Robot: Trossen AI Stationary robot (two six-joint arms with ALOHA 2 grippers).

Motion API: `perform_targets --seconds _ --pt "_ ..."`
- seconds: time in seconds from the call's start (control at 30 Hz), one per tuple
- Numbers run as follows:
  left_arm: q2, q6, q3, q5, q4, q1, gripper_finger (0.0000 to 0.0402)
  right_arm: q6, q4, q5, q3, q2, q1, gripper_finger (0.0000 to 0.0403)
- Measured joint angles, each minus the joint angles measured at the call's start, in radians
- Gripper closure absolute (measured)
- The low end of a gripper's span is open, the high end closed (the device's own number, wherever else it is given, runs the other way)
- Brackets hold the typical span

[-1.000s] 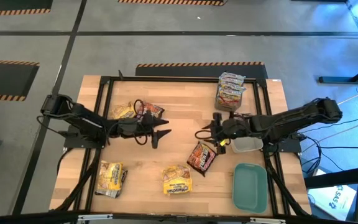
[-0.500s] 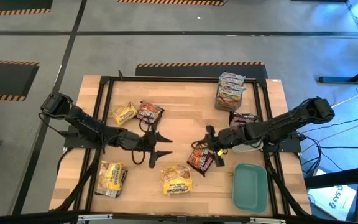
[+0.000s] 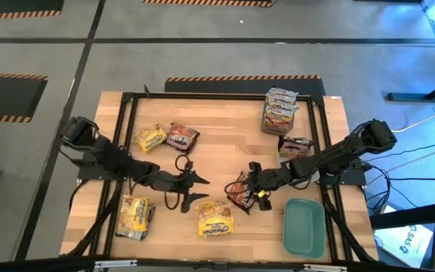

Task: Sort Maruchan noodles
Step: Put the black noodle pack into the gray bin

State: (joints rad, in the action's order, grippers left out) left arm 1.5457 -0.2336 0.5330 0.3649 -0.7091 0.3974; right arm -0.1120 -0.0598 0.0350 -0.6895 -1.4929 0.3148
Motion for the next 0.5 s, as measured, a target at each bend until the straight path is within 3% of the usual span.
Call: perform_targets --seconds 0.23,0.37,0.5 --pt "0.026 0.006 0.000 -0.025 -0.013 -0.079 0.0185 -0.021 0.125 0.055 -0.027 0.014 -0.001 0.0172" --pt "0.028 0.025 0.008 -0.146 -0.041 -0.154 0.0185 -0.115 0.332 0.047 -0.095 0.020 0.000 0.0172" --pt "0.110 0.045 0.085 -0.186 -0.013 -0.220 0.0185 -0.237 0.490 0.005 -0.123 0.020 0.024 0.0172"
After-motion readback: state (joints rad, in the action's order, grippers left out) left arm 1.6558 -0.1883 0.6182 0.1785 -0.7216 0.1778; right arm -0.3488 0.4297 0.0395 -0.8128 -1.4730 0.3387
